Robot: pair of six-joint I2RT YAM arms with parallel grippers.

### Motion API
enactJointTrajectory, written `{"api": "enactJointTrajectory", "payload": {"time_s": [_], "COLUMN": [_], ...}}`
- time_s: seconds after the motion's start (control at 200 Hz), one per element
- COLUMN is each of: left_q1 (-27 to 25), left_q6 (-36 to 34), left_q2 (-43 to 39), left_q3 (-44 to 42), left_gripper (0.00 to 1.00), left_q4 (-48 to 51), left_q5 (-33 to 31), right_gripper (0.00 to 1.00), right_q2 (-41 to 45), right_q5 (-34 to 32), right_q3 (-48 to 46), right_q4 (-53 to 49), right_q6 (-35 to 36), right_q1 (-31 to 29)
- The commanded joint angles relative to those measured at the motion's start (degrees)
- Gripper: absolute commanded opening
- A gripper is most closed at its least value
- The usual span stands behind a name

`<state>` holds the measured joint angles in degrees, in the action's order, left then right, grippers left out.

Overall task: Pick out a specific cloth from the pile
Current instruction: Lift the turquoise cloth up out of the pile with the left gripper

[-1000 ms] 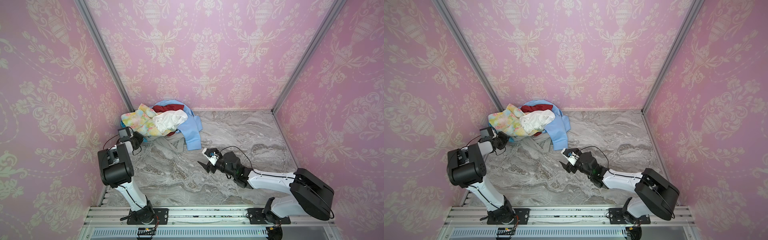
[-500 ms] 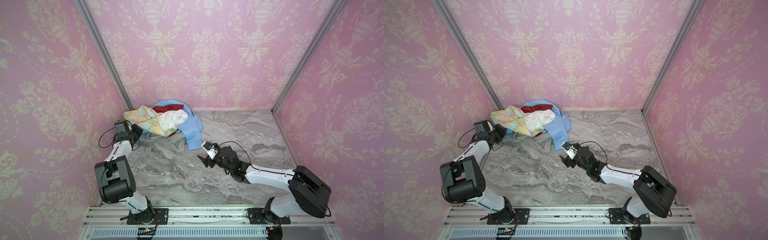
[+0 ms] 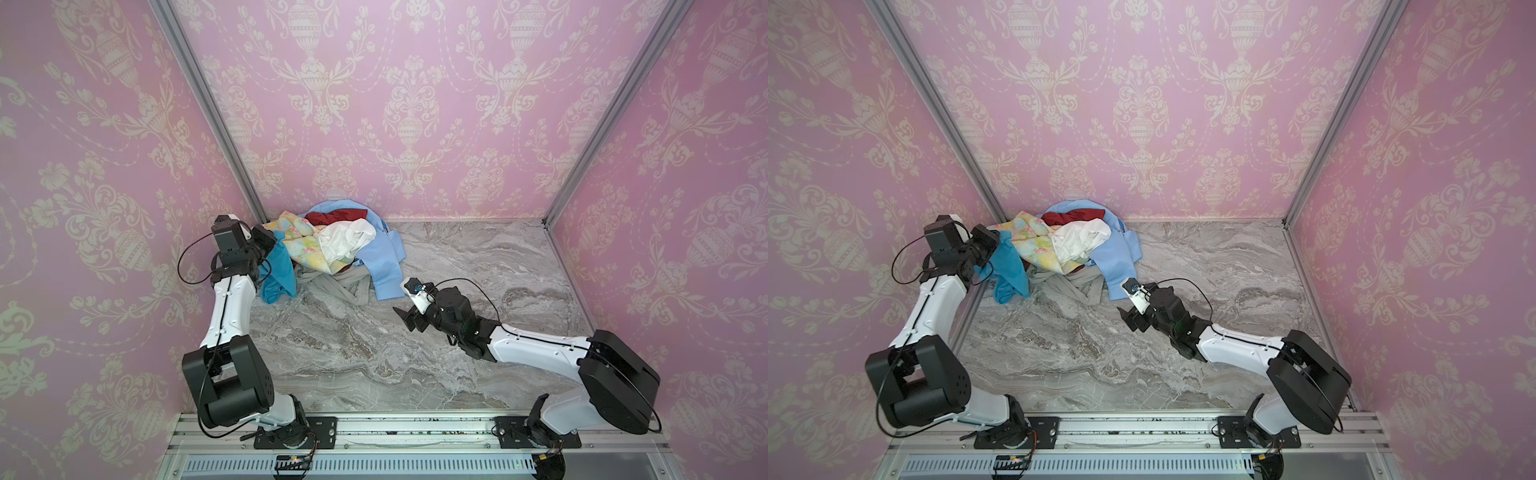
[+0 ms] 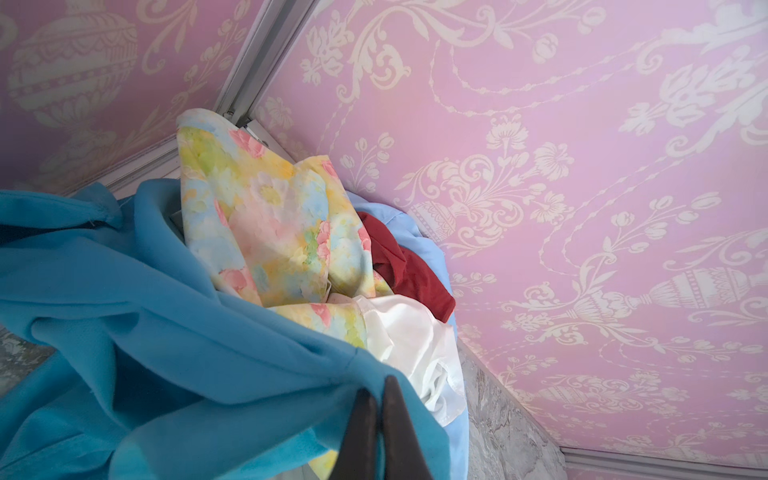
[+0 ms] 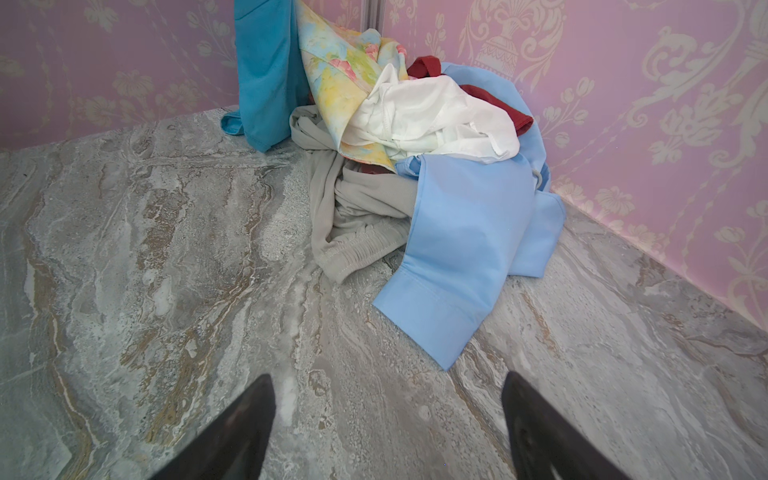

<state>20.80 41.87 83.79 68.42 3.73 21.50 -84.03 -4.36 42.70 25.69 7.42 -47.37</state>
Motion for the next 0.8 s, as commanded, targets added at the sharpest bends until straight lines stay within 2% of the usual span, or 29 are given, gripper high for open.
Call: {"api": "enactJointTrajectory", "payload": {"time_s": [0.0,0.355,0.796], "left_q1": [-1.37,-7.56,-18.86], "left_q6": [-3.16,-7.43,-12.48], "left_q2": [-2.74,-5.61,-8.07], "left_q3": [3.22,11.38,22.01], "left_gripper": [0.00,0.00,0.00], "left_q4": [2.15,6.34,10.65], "left_q5": [-1.38,-5.42,-9.12], "right_gripper": [0.86,0.88,0.89], "right_q2": [-0.31,-0.78,-3.28], "right_q5": [-0.13,1.28,5.80], "right_q3": [1.93,4.40,10.33], "right_q4": [-1.30,-1.17,1.66], "right_q6": [-1.25,-1.89,-3.20], "right_q1": [0.35,0.42,0.53]}}
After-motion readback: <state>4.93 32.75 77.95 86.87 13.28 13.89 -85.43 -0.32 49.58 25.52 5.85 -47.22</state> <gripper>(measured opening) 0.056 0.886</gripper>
